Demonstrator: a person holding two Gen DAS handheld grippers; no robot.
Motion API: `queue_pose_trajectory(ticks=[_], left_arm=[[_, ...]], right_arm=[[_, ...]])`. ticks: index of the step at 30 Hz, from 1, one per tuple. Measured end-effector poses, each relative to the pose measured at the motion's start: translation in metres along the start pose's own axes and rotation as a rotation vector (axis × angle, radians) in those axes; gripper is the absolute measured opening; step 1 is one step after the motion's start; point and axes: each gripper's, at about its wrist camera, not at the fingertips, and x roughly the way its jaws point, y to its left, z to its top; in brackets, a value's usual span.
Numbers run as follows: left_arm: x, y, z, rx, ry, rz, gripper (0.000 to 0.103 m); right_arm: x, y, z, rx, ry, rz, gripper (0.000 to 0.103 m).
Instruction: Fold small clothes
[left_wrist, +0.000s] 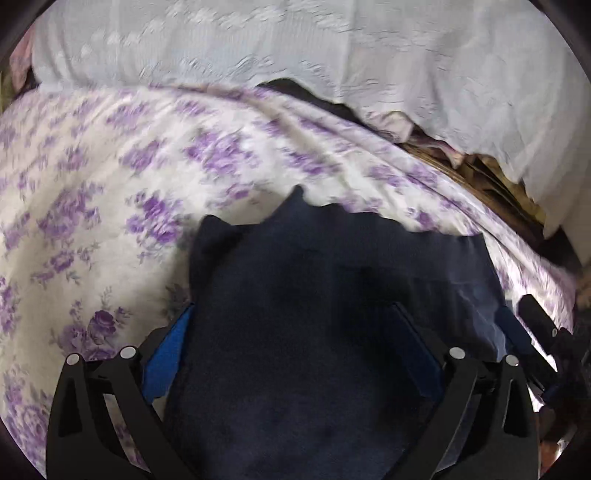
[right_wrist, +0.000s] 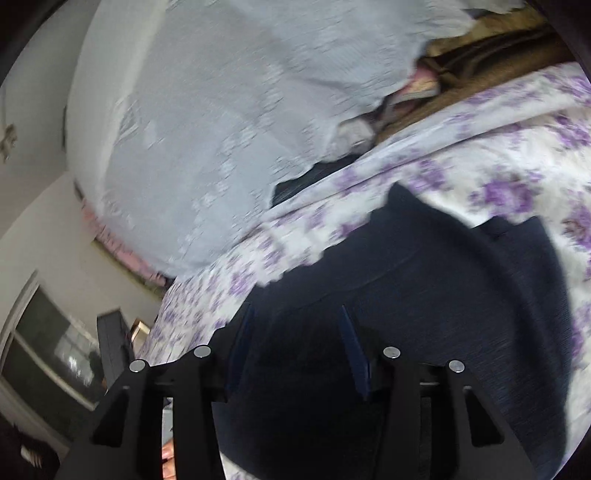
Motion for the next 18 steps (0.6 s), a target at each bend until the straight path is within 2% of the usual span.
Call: queue_pose_trajectory(ticks=[2,4,5,6,7,11,13,17,18], left_arm=[[0.001,-0.013,-0.007,0.075,-0.008,0.047,0.098],[0.006,-0.018,-0.011,0.103,-0.006,0.091,0.098],[0.01,-0.019,-0.014,0.124,-0.002,0.128,0.098],[0.018,-0.022,-0.017,0.154,0.011,0.184,0.099],[0.024,-0.022,-0.02,0.164,0.029,0.195,0.099],[0.016,-0.005,-0.015,0.071,0.044,0.15,0.098],[0.001,-0.001,-0.015,0.034,0.01,0.104,0.098],[-0.032,-0.013,-0.021,0.073,-0.099,0.047,0.098],[-0.032,-0.017,-0.021,0.089,-0.1,0.042,0.098]], right_arm=[[0.007,0.008,-0.008,0.0,0.051,0.046,0.049],[0.014,0.007,-0.018,0.02,0.102,0.065,0.049],[0.02,0.004,-0.022,0.032,0.134,0.054,0.048],[0.026,0.001,-0.026,0.025,0.162,0.024,0.042],[0.027,0.001,-0.027,0.007,0.163,0.01,0.041],[0.018,0.002,-0.025,0.03,0.137,0.033,0.042],[0.014,0.01,-0.026,0.002,0.123,0.035,0.046],[0.002,0.021,-0.033,-0.033,0.117,0.072,0.046],[0.003,0.021,-0.036,-0.031,0.131,0.073,0.046]])
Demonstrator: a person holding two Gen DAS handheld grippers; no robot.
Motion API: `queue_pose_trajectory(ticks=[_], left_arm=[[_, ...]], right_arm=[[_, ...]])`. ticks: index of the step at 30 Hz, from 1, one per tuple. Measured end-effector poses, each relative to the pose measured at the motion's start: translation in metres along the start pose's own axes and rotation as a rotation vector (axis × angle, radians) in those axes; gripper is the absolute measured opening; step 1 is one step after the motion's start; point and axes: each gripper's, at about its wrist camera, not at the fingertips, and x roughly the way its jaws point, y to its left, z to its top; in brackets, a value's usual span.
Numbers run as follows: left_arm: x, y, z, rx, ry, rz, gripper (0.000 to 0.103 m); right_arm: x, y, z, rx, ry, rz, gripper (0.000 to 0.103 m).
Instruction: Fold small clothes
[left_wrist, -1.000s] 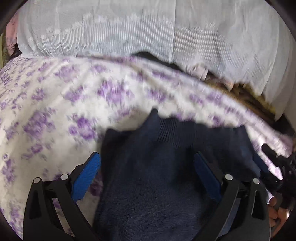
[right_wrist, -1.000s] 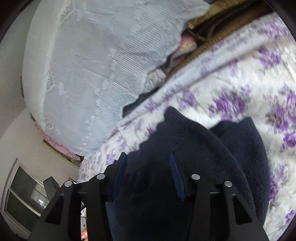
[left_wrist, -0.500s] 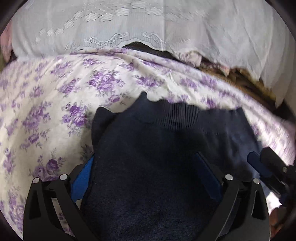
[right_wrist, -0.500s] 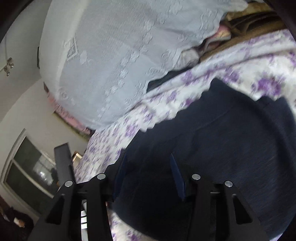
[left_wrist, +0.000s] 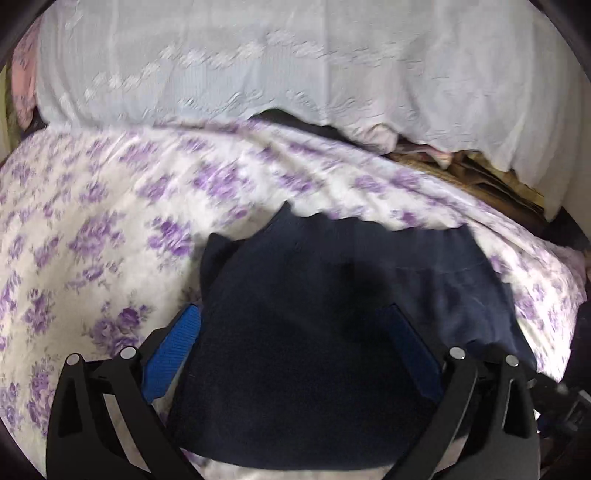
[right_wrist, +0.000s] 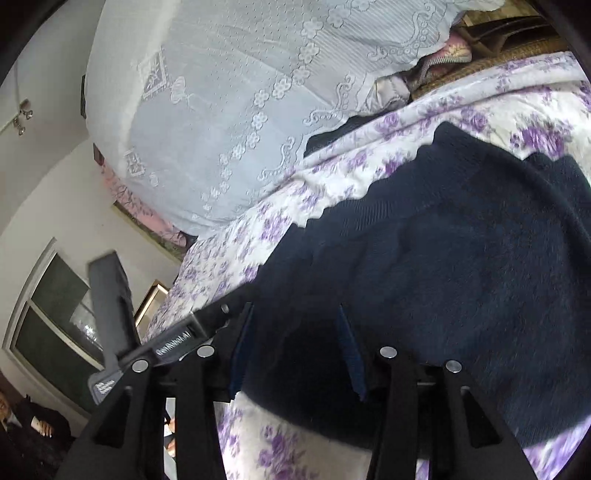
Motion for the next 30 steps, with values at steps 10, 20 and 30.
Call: queue_pose_trajectory(ticks=[10,20,30], left_arm=[[0.02,-0.026,-0.017,0.127,0.072,0.095,0.098],[-0.011,-0.033,-0.026,0.075,0.042,0.023,0.098],[-0.02,-0.032,-0.05,0.067,0.063,0.051,0.098]], right_arm=[[-0.016,-0.011,0.0,0.036,-0.029,-0.045,0.047],[-0.086,-0.029,0.001,0.114,-0.191,-0.108,0.053],[-0.12,-0.039,-0.04,0.192,-0.2,-0.133,0.053]])
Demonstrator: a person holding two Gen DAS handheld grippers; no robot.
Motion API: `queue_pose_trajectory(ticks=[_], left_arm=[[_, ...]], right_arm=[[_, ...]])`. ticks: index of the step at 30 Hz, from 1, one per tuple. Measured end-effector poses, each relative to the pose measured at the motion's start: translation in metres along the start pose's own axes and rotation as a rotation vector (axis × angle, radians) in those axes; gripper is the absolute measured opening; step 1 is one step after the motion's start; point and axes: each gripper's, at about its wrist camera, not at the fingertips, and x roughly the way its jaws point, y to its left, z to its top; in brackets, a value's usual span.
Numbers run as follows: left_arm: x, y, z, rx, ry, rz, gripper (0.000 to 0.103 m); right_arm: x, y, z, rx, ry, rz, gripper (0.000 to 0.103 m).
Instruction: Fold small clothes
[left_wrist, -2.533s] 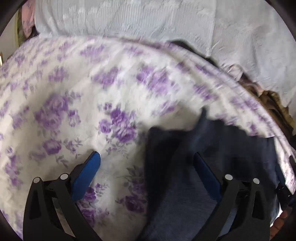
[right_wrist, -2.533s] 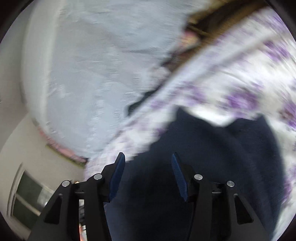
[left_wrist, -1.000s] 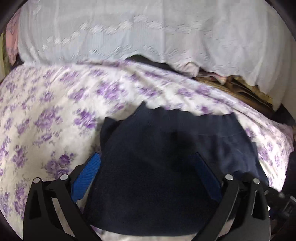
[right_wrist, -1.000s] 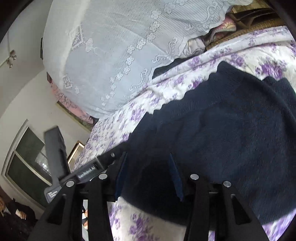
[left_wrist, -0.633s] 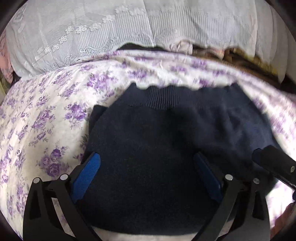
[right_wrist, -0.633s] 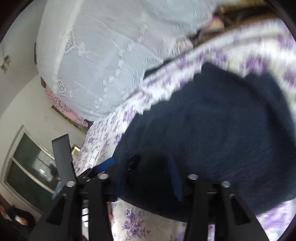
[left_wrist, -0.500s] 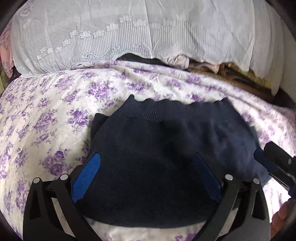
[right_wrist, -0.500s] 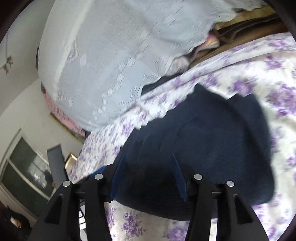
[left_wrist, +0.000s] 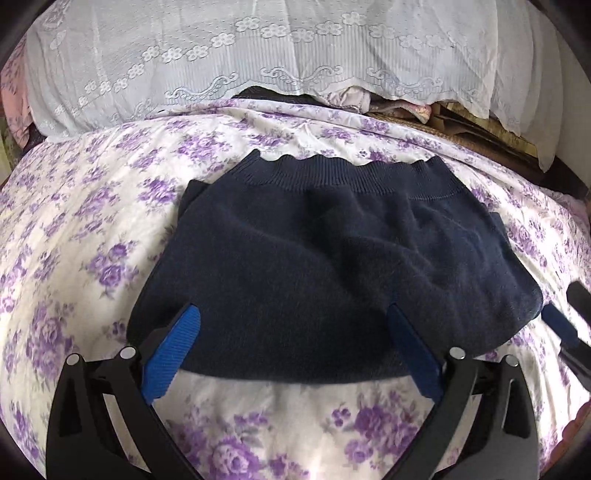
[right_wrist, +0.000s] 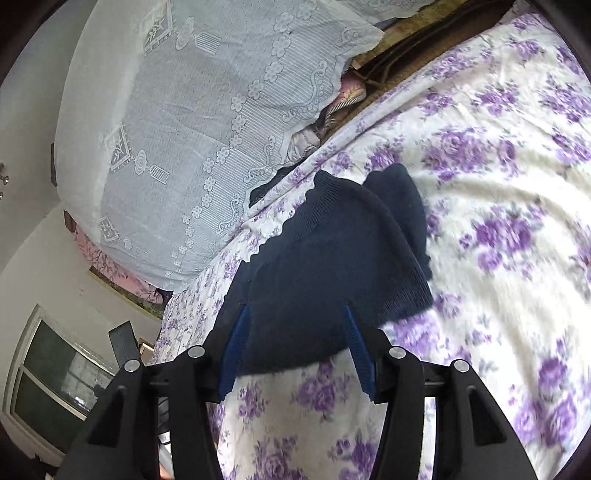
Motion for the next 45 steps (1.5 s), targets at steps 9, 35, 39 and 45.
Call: queue_pose_trajectory(ticks=[9,35,39,45], left_arm=[[-0.014,-0.006,0.004,0.018,-0.042,-0.009,0.098],[0.042,-0.011,0.026,-0.062,0.024,0.094,0.099],[0.042,-0.011,0.025,-0.061,0.02,0.091,0.098],[0.041,-0.011,0.024,-0.062,0.018,0.092,0.098]], right_arm=[[0.004,-0.008,-0.015,0.043,0.051,-0.052,0.062],[0.069,-0.041,0.024,0.23,-0.205,-0.221,0.042],[0.067,-0.042,0.022,0.234,-0.203,-0.214,0.04],[0.067,-0.04,0.021,0.225,-0.202,-0.218,0.041]])
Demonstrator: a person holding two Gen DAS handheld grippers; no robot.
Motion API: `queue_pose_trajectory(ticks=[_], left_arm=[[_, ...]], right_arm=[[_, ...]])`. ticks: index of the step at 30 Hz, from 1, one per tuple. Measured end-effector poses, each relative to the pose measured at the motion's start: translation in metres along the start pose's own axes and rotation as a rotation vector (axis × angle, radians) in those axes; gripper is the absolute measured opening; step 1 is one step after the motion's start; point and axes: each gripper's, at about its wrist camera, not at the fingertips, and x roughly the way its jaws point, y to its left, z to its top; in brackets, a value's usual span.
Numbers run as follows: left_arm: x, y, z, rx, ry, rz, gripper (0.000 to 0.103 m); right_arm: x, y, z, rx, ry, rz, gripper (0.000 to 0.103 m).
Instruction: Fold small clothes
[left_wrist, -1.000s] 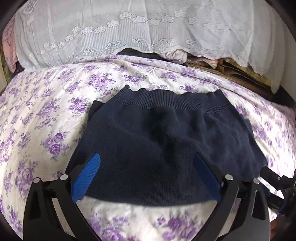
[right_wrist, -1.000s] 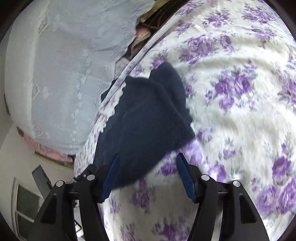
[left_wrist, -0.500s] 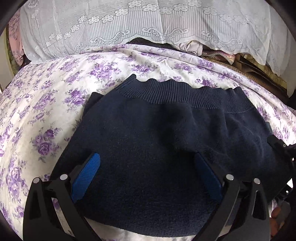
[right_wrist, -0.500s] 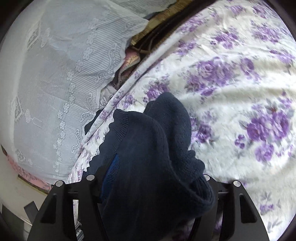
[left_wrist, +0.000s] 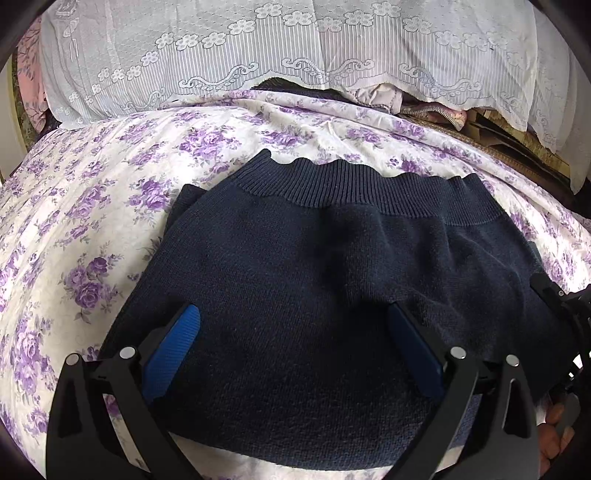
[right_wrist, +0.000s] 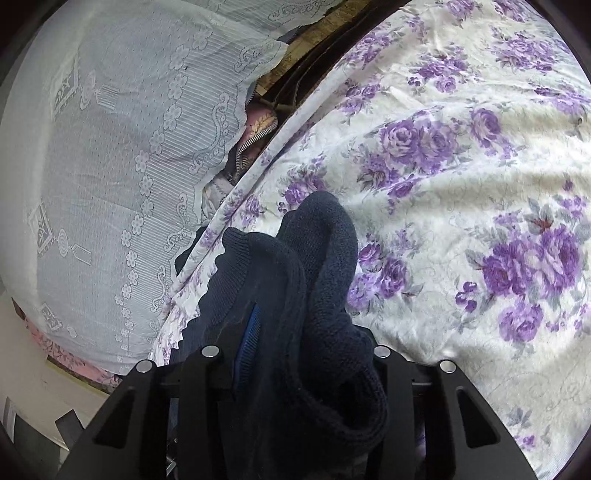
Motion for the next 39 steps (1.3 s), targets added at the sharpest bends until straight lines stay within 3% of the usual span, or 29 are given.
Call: queue_pose_trajectory(ticks=[21,34,39], left_arm=[[-0.002,-0.006,0.0,0.031,-0.022,0.007,0.093],[-0.002,-0.007,0.0,0.032,-0.023,0.009,0.093],[-0.004,-0.01,-0.002,0.052,-0.031,-0.003,0.085]], right_arm=[[-0.005,0.016,0.003,-0.09,-0.016,0.025,0.03],[0.004,0.005,0.001,-0.035,0.035,0.023,0.03],[0.002,0.01,-0.001,-0.058,0.024,0.032,0.027]])
